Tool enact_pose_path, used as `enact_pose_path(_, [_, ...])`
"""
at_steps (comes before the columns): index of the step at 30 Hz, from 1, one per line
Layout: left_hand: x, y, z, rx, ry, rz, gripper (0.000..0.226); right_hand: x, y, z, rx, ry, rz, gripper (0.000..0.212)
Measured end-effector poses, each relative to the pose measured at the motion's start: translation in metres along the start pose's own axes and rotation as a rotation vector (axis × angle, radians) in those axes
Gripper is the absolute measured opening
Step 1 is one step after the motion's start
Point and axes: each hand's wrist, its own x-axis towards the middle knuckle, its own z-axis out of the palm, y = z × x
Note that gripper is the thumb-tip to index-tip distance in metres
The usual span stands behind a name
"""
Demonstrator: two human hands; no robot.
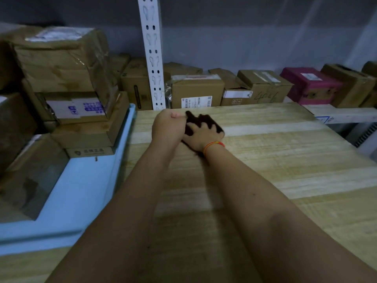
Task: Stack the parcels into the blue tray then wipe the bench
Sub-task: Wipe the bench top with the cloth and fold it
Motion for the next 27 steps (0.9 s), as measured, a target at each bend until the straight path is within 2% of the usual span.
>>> enact_pose_path(4, [-0.006,0.003,0.012,0.014,-0.060,0.031,0.013,0.007,0.042,-0.009,-0.048,0.058,0.239,0.062])
enact_pose_path(13, [-0.040,0.005,0.018,0.009,-0.145,0.041,0.011,-0.030,0.089,-0.016,-0.008,0.106,0.483,0.051])
enact_pose_path(17, [-0.058,0.004,0.014,0.005,-0.174,0.047,0.013,-0.056,0.105,-0.014,0.011,0.158,0.467,0.043])
enact_pose_path(27, [-0.100,-0.010,0.003,0.008,-0.245,-0.025,0.011,-0.136,0.104,0.013,0.006,0.337,0.222,0.026])
